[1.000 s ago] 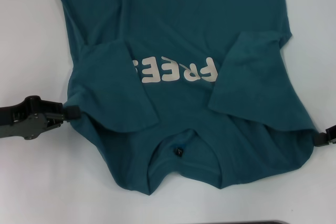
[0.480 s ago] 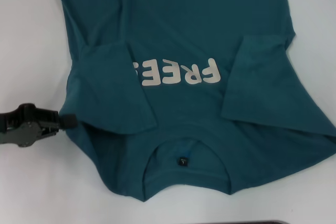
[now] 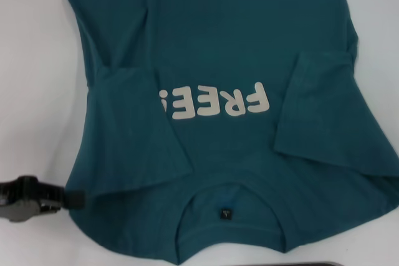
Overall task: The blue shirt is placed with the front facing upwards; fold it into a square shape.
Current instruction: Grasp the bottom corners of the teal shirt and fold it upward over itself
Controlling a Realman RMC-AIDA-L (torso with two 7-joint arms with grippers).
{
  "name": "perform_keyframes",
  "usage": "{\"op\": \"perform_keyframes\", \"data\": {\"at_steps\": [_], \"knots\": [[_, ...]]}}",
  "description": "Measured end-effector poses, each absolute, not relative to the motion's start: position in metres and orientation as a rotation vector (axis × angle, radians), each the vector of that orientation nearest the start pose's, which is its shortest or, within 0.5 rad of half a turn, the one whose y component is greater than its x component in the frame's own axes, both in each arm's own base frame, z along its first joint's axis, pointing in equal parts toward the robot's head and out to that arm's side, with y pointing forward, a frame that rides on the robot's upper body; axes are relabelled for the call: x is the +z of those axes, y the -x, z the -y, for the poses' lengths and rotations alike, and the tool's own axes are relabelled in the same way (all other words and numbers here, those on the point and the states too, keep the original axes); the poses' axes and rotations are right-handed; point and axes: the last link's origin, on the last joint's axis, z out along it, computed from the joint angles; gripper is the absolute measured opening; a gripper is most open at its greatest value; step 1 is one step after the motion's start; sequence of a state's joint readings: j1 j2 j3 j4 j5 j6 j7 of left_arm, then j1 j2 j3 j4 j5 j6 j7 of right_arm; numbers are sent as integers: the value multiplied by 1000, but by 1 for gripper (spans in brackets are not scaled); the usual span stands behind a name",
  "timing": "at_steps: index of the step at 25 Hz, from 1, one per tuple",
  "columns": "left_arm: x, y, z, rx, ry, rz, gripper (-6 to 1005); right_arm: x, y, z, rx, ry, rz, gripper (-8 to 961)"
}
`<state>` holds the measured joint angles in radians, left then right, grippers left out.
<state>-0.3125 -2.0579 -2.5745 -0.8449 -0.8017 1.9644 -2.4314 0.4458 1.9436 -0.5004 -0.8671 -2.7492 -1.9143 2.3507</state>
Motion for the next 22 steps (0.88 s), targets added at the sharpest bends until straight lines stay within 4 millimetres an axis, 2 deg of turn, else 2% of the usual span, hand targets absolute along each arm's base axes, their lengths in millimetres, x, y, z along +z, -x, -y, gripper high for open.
{"op": "perform_keyframes", "data": {"at_steps": [12,19,22], "knots": [[42,339,-207,218,-2068,-2241,17,86,-367,-230,-184,2194,-2176,7],[44,338,-208,227,-2087,-2219,17,86,-366,-229,-169,2214,-2167,7],[45,332,-215,275,-2125,-2162,16,87,-355,-236,-58,2291,-2124,7]]}}
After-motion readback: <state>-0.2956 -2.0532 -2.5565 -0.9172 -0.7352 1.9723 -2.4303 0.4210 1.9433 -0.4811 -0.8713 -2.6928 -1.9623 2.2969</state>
